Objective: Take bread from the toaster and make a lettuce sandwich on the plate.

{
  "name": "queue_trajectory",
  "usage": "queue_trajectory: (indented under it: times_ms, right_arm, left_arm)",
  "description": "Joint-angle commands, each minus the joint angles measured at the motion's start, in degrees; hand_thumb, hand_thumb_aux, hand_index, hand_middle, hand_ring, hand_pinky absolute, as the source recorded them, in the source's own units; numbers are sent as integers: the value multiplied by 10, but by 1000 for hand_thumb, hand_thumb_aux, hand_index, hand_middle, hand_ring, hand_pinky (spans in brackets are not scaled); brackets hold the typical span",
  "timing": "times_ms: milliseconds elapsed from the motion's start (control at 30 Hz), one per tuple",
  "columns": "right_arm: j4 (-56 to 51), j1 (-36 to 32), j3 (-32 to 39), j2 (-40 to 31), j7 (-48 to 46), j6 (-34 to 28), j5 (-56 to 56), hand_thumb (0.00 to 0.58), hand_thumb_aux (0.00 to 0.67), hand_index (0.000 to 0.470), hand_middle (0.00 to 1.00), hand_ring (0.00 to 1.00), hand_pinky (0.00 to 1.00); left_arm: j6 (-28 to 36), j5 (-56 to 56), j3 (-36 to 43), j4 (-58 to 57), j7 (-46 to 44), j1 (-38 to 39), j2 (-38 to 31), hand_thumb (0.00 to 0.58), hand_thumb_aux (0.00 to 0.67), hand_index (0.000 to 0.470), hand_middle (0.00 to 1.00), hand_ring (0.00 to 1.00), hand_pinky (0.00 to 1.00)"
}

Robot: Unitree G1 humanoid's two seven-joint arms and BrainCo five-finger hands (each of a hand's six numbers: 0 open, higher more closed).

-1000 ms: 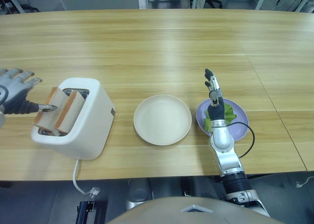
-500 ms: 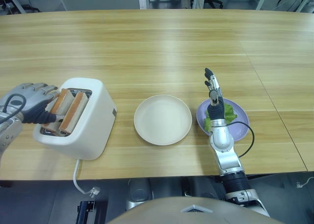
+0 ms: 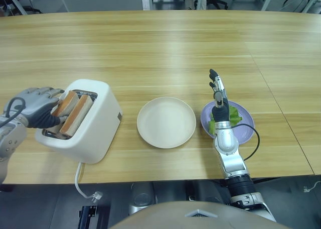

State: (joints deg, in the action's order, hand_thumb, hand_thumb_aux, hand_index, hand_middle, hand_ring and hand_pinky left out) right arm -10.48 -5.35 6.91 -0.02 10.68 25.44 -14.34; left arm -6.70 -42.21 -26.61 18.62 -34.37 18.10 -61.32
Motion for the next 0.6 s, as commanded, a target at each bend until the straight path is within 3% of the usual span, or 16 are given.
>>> queue_trajectory:
  times_ms: [33, 333, 600]
  right_arm:
    - [-12, -4, -2, 1, 2, -2, -1, 0, 0, 0, 0, 0, 0]
    - [-18, -7, -3, 0, 3, 1, -1, 0, 0, 0, 0, 0, 0]
    - [-18, -10, -5, -2, 5, 6, 0, 0, 0, 0, 0, 0, 0]
  left_arm:
    - [4, 14, 8, 15, -1, -15, 10, 580, 670, 460, 0, 0, 0]
    - [13, 29, -4, 31, 5, -35, 23, 580, 670, 460, 0, 0, 0]
    - [31, 75, -63, 50, -1, -69, 27, 580, 670, 460, 0, 0, 0]
